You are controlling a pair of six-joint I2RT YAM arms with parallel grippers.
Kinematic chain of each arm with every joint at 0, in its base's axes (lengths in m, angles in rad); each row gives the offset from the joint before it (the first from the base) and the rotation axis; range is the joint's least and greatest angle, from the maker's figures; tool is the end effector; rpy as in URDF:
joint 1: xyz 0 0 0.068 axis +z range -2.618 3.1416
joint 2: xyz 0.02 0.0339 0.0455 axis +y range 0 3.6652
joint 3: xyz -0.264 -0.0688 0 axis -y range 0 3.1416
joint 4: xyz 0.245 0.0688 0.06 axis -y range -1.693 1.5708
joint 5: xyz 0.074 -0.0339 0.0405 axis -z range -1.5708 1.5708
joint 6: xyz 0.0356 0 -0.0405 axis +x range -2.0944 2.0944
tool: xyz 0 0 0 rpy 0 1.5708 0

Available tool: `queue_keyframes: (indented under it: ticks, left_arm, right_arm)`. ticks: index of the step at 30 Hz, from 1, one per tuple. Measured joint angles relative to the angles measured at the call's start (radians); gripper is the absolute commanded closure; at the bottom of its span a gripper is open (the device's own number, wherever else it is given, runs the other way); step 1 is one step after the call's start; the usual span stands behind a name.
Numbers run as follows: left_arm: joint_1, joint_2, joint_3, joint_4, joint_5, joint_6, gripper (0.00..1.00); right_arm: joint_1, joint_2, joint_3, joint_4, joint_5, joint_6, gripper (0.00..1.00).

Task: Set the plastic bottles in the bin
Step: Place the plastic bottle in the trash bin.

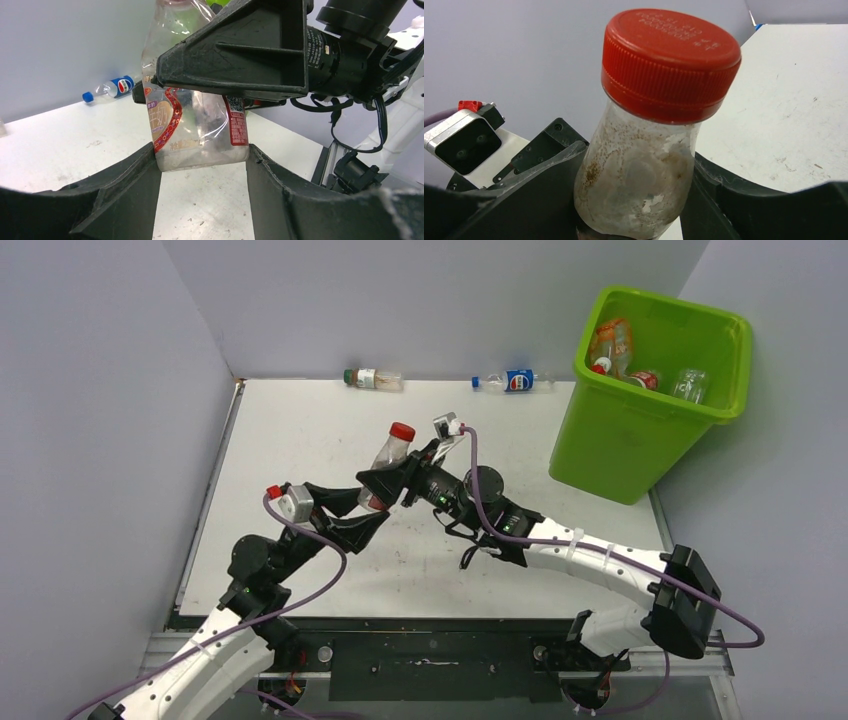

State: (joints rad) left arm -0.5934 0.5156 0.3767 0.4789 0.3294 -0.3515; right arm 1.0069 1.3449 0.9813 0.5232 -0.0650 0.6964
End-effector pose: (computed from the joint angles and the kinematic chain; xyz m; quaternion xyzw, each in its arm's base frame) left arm 0.1119 -0.0894 0.3051 0.2016 0.5492 -0.4508 0.6742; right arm 0.1687 0.2711 0.3571 -0.1247 0.6365 0.5863 0.4853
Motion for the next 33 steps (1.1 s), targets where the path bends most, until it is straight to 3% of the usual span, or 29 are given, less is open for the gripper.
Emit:
queue_keyframes:
  ticks: [2, 4, 5, 12, 18, 24, 33]
  left_arm:
    - [-0.002, 0.001, 0.0, -0.014, -0.004, 0.004, 0.51]
    - [-0.004, 0.001, 0.002, -0.031, -0.008, 0.008, 0.23]
    - [-0.007, 0.001, 0.004, -0.042, -0.011, 0.011, 0.04]
    - [-0.016, -0.015, 0.025, -0.072, 0.03, -0.003, 0.04]
    - [-0.016, 0.09, 0.062, -0.019, 0.197, -0.085, 0.02]
    - [-0.014, 0.232, 0.059, 0.137, 0.373, -0.23, 0.04]
    - [-0.014, 0.237, 0.035, 0.374, 0.462, -0.406, 0.04]
  right_arm:
    - [-0.01, 0.002, 0.007, -0.019, -0.027, -0.006, 0.94]
    - [-0.016, 0.004, 0.025, -0.058, -0.055, -0.031, 0.95]
    - [-0.018, 0.004, 0.04, -0.091, -0.072, -0.055, 0.95]
    - [-0.027, -0.068, 0.124, -0.407, -0.153, -0.344, 0.95]
    - [-0.032, -0.199, 0.123, -0.55, -0.291, -0.491, 0.95]
    - [-0.046, -0.266, 0.047, -0.443, -0.447, -0.465, 0.95]
    - [-0.055, -0.233, -0.061, -0.177, -0.6, -0.332, 0.95]
